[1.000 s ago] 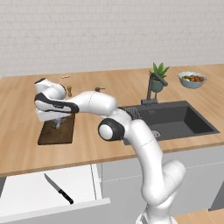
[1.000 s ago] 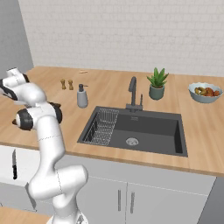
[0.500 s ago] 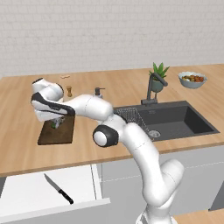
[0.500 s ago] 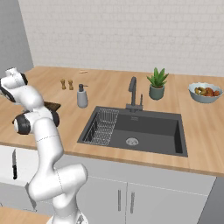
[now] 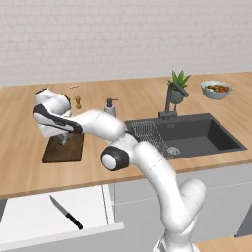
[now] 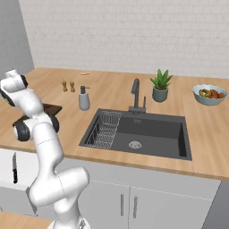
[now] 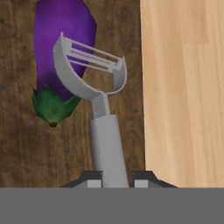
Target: Place the appropriate cutting tool for cutting the eggplant skin on the cutting board.
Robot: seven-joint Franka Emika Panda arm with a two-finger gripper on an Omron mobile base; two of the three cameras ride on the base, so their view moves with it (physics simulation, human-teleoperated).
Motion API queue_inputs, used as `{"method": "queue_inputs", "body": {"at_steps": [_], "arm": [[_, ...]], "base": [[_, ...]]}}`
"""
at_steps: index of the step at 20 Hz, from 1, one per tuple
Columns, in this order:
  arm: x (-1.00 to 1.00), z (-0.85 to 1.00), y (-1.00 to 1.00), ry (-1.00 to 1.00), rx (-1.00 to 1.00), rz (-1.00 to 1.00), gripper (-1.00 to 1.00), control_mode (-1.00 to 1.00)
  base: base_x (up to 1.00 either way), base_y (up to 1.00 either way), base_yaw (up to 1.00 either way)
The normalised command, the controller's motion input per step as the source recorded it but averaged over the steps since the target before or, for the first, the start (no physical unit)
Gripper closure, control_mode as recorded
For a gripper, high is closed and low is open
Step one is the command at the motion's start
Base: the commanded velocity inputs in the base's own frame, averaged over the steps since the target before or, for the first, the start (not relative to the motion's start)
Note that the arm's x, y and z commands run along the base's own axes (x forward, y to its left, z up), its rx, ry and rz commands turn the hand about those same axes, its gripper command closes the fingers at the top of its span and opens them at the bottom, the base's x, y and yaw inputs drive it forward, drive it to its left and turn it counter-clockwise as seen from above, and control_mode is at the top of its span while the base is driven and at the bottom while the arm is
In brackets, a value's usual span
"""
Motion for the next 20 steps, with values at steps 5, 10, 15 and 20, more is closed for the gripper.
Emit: {"method": "queue_inputs", "body": {"at_steps": [5, 10, 15, 20], "arm": [[-0.12, -0.01, -0.1, 0.12, 0.12, 0.04, -1.0, -1.0], [-0.27, 0.0, -0.33, 0.08, 0.21, 0.1, -1.0, -1.0], [-0.34, 0.32, -0.41, 0.02, 0.14, 0.06, -1.0, -1.0], [-0.56, 0.52, -0.44, -0.01, 0.07, 0.01, -1.0, -1.0]], "base": [[0.0, 0.0, 0.0], [0.0, 0.0, 0.0], [0.0, 0.0, 0.0], [0.0, 0.0, 0.0]]}}
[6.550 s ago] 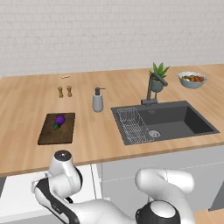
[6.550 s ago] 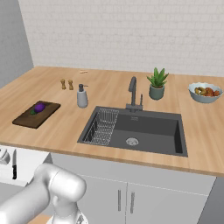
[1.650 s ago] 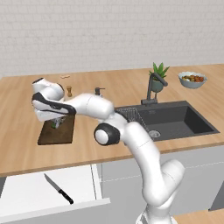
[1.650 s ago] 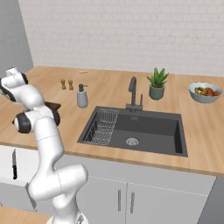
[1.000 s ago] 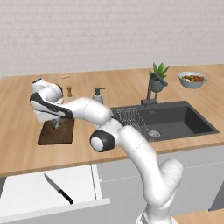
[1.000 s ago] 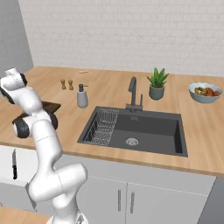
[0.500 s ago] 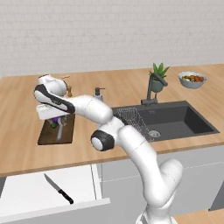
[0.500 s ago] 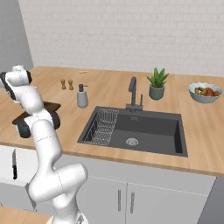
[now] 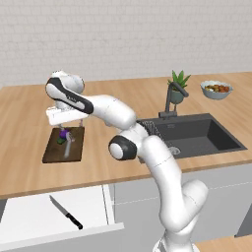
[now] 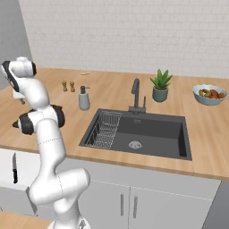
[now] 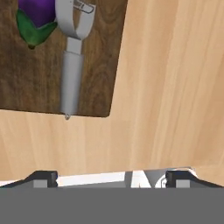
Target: Place the appropriate cutting tool for cutting the eggplant skin on the cutting board.
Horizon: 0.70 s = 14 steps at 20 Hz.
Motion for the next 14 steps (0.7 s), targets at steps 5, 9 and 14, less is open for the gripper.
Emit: {"method": "queue_inputs", "body": {"at_steps": [5, 9, 14], "arm": [[-0.48, 0.22, -0.4, -0.04, 0.03, 0.0, -1.0, -1.0], [-0.11, -0.01, -0.17, 0.02, 0.05, 0.05, -1.0, -1.0], [-0.98, 0.05, -0.63, 0.08, 0.04, 0.19, -1.0, -1.0]], "base": [[0.0, 0.0, 0.0], [0.0, 0.0, 0.0], [0.0, 0.0, 0.0]]}}
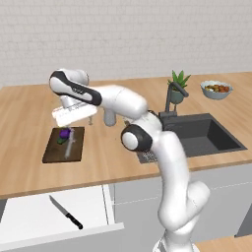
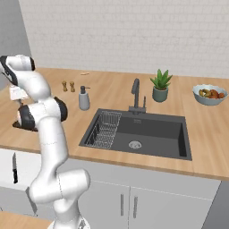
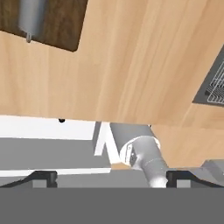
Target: Place the appropriate cutting tool for cutting the eggplant skin on the cutting board.
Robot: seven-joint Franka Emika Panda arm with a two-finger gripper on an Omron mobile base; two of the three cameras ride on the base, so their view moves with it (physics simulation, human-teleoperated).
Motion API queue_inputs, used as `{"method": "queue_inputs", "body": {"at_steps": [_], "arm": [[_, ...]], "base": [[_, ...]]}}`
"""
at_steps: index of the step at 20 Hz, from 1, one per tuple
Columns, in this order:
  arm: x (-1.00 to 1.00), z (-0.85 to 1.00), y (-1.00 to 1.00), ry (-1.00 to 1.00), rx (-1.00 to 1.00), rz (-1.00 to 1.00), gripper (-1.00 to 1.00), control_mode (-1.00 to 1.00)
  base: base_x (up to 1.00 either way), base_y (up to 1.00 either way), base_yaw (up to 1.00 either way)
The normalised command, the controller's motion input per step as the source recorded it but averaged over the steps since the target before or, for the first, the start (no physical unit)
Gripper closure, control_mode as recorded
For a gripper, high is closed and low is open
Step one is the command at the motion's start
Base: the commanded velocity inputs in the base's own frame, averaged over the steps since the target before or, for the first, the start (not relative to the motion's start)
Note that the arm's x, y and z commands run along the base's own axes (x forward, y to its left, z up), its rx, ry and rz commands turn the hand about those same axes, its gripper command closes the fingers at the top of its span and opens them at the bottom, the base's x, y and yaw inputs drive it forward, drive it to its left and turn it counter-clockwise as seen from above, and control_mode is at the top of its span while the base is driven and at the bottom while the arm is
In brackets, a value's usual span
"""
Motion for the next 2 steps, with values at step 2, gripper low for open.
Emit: {"method": "queue_inputs", "body": {"at_steps": [2], "arm": [[-1.0, 0.35, -0.72, -0.09, -0.01, 0.19, -1.0, -1.0]], "base": [[0.0, 0.0, 0.0]]}}
